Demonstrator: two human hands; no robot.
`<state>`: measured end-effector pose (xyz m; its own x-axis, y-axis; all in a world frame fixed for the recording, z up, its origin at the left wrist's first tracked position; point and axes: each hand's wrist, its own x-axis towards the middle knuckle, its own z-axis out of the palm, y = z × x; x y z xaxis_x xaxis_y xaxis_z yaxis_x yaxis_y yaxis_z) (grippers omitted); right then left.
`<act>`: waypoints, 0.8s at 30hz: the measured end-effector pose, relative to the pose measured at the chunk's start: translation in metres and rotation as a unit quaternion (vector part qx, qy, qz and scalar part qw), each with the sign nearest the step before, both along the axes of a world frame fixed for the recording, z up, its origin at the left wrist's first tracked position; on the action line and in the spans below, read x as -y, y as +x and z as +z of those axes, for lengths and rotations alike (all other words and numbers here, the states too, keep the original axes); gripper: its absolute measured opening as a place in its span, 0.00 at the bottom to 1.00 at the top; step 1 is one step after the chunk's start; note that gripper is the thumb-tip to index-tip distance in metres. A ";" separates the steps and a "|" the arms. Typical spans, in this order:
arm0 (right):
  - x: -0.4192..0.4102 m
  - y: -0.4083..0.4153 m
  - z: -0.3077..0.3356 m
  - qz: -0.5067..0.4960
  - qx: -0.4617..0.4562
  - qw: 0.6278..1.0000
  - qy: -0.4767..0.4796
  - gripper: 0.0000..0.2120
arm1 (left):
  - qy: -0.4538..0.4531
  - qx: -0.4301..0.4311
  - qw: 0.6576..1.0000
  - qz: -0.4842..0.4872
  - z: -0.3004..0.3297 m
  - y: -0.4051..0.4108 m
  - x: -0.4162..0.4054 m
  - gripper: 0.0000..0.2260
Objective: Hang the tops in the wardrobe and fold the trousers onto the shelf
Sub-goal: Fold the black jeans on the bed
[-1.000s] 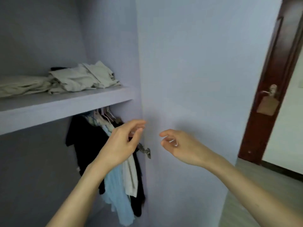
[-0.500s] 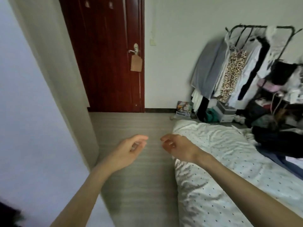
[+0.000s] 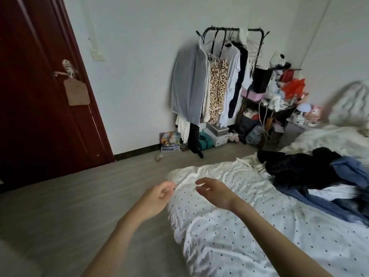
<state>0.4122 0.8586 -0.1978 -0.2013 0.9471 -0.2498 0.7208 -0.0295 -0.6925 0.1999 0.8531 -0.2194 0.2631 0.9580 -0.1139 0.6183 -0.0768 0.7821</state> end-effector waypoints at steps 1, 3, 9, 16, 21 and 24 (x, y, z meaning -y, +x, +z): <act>-0.020 0.000 -0.002 -0.018 -0.007 1.000 -0.004 0.17 | 0.001 -0.008 1.000 -0.004 -0.001 -0.002 -0.025 0.12; -0.055 0.002 -0.005 -0.053 -0.021 0.998 -0.008 0.17 | -0.002 -0.011 1.000 -0.012 -0.003 -0.003 -0.069 0.13; -0.154 0.020 -0.019 -0.116 -0.011 0.993 0.002 0.17 | -0.026 0.004 0.996 -0.087 -0.010 0.018 -0.195 0.13; -0.291 0.056 -0.044 -0.199 -0.002 0.980 0.010 0.18 | -0.025 -0.070 0.975 -0.209 -0.017 0.064 -0.364 0.13; -0.365 0.069 -0.055 -0.270 -0.025 0.963 -0.012 0.18 | -0.044 -0.122 0.949 -0.286 -0.033 0.084 -0.461 0.10; -0.403 0.084 -0.060 -0.326 -0.015 0.945 -0.022 0.17 | -0.059 -0.133 0.932 -0.332 -0.041 0.098 -0.513 0.08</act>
